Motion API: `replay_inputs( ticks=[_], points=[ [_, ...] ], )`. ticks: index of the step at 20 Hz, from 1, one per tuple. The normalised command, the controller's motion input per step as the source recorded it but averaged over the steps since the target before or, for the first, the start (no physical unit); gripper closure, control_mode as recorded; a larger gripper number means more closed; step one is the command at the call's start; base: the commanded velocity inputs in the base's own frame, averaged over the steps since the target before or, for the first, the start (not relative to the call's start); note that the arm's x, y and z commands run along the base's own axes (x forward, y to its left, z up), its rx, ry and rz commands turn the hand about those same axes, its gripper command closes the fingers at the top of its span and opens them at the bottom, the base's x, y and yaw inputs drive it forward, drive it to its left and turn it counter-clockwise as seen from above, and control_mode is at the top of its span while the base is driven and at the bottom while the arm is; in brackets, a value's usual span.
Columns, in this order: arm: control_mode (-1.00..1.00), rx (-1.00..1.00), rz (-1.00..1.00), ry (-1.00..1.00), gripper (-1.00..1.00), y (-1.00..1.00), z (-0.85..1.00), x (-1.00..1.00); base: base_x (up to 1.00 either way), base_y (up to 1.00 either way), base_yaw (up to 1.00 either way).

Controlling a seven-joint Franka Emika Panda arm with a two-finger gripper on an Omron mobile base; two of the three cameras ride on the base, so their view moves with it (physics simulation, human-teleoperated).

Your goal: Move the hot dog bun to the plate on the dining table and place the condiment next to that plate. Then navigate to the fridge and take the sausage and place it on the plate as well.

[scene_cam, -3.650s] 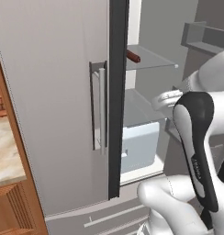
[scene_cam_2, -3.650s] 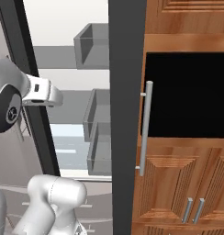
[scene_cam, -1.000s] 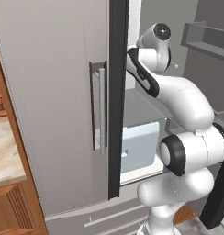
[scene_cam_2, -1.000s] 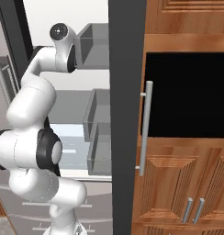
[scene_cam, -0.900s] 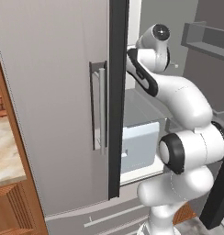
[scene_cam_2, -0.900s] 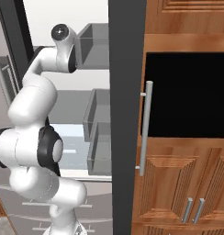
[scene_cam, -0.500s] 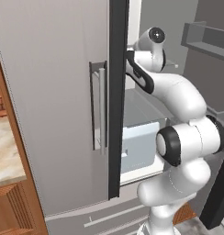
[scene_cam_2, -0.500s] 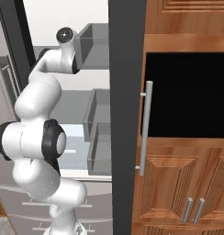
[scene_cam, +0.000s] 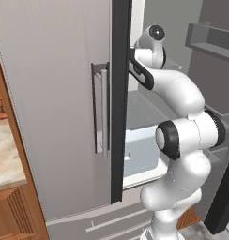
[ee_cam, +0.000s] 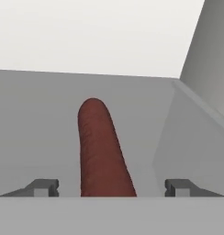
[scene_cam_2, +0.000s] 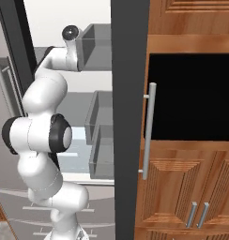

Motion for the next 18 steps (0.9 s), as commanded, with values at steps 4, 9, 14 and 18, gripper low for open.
replay_inputs(
  ticks=[4, 9, 14, 18],
  points=[
    [-1.00, 0.00, 0.00, 0.01, 1.00, 0.05, -0.35, -0.01, 0.00, 0.00, 0.00],
    [-1.00, 0.00, -0.02, 0.00, 1.00, 0.20, -0.27, -0.24, 0.00, 0.00, 0.00],
    [-1.00, 0.00, -0.07, -0.09, 1.00, 0.05, -0.01, -0.88, 0.00, 0.00, 0.00],
    [-1.00, 0.00, -0.13, -0.09, 1.00, -0.07, 0.00, -1.00, 0.00, 0.00, 0.00]
  ],
)
